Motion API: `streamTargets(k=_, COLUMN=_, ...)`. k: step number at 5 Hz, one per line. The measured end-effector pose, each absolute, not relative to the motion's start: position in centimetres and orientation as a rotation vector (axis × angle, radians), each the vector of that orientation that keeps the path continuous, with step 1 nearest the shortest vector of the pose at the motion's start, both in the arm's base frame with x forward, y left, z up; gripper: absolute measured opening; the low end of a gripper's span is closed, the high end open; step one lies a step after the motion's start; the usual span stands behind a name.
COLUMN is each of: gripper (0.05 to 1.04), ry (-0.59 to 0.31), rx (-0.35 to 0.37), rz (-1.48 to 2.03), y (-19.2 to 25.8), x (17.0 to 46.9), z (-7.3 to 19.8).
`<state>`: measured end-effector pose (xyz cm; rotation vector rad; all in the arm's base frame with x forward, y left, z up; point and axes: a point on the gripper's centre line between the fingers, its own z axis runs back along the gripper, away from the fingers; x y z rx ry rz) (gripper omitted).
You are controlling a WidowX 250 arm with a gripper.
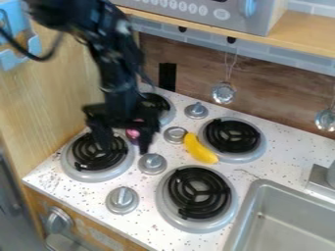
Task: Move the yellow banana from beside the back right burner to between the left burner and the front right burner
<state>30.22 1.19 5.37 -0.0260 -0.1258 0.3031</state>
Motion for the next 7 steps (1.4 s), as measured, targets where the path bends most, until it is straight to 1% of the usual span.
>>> streamTargets(k=1, gripper=1.001, ry=-0.070, rx=0.016, rz=0.381, y=0.1, x=32.7, z=3.1)
streamTargets(k=2, gripper=1.001, ry=-0.135, rx=0.003, rz=0.523, y=-0.6, x=35.0, z=1.3)
streamTargets(k=3, gripper=1.001, ry=-0.230, rx=-0.009, rz=0.665, y=-0.8, x=37.0, z=0.2)
streamTargets(k=4, gripper=1.001, ry=-0.358, rx=-0.044, rz=0.736, y=-1.2, x=39.0, z=-0.6)
streamTargets(k=5, gripper=1.001, ry=-0.428, rx=-0.059, rz=0.790, y=-0.9, x=40.1, z=-2.1)
streamTargets(k=6, gripper=1.001, ry=-0.436, rx=-0.095, rz=0.812, y=-1.5, x=42.5, z=-2.9)
streamTargets(k=7, gripper=1.001, ry=-0.436, rx=-0.118, rz=0.856, y=-1.8, x=44.5, z=-3.1)
